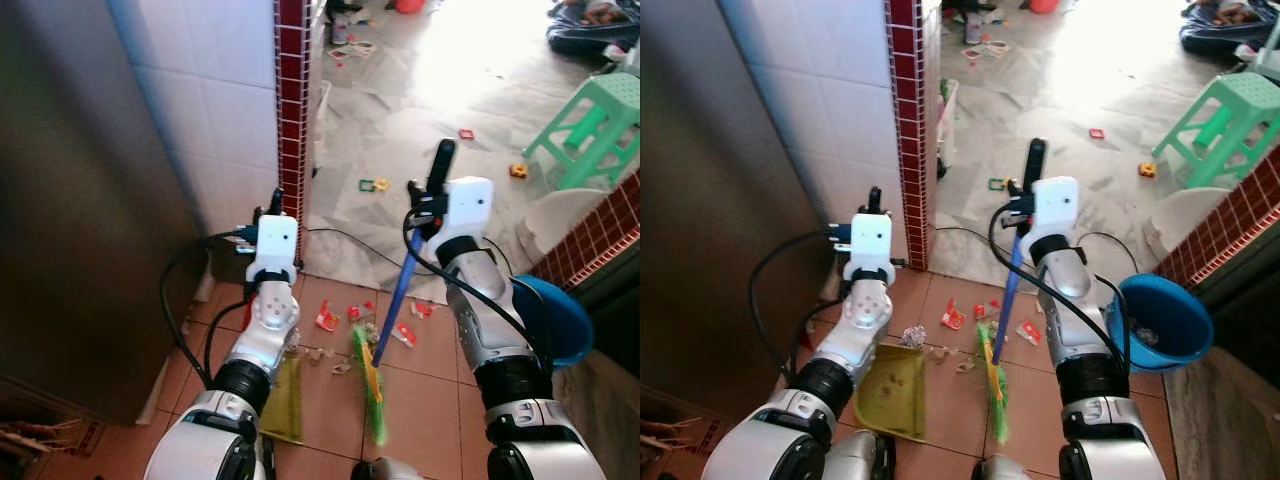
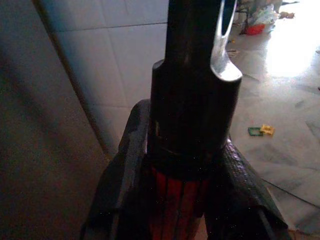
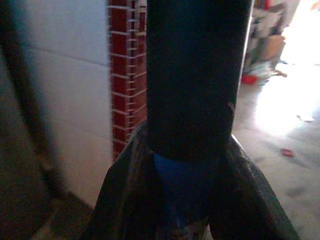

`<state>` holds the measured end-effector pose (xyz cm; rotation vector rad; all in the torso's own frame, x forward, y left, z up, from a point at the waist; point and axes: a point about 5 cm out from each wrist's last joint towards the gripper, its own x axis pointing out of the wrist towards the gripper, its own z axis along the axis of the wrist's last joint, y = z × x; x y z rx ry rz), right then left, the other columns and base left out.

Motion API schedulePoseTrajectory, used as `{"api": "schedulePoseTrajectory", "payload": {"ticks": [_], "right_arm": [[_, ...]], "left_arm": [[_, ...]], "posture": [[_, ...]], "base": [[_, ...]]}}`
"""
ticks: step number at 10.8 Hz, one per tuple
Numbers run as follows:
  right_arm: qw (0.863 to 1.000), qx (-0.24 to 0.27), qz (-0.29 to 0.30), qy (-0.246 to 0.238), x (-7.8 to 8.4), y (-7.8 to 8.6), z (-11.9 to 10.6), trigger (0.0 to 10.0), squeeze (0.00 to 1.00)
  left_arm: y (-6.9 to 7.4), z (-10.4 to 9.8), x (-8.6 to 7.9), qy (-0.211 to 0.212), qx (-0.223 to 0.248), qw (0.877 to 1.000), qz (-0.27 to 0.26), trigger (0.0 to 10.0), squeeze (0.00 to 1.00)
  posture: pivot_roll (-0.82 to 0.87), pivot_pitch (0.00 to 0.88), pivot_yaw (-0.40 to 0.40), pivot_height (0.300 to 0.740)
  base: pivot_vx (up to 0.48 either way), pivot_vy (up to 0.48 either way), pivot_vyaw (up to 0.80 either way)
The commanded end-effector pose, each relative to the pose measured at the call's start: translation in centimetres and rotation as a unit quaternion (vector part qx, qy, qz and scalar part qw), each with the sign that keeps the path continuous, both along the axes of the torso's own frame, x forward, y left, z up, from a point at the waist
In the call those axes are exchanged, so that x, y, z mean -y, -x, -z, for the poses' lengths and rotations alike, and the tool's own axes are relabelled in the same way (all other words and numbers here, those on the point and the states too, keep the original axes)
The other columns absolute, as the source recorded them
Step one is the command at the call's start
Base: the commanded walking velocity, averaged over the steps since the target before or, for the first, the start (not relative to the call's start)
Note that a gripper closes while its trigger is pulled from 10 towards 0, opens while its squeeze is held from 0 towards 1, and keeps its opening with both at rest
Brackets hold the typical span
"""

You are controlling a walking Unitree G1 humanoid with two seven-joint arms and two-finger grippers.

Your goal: Sweep floor

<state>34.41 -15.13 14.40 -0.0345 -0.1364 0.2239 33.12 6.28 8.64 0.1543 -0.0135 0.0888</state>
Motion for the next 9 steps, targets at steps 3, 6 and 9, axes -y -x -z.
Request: {"api": "schedulePoseTrajectory", "payload": {"ticks": [3, 6, 9], "right_arm": [[0.997, 0.003, -0.08, -0.006, -1.3, -0.4, -1.9, 10.0, 0.0], [0.98, -0.005, -0.2, -0.001, -1.6, 0.0, -3.8, 10.0, 0.0], [0.975, 0.046, -0.215, -0.04, -1.1, -0.9, -8.6, 10.0, 0.0]], "left_arm": [[0.2, 0.5, 1.9, 0.03, -0.021, 0.999, 0.03, 10.0, 0.0], [0.1, 0.4, 2.3, 0.036, -0.021, 0.998, 0.044, 10.0, 0.0], [0.0, 0.7, 2.5, 0.046, -0.034, 0.996, 0.065, 10.0, 0.0]], "posture": [[-0.02, 0.077, -0.08, 0.74], [-0.04, 0.063, -0.083, 0.74], [-0.05, 0.053, -0.07, 0.74]], "base": [[0.0, 0.0, 0.0], [0.0, 0.0, 0.0], [0.0, 0.0, 0.0]]}}
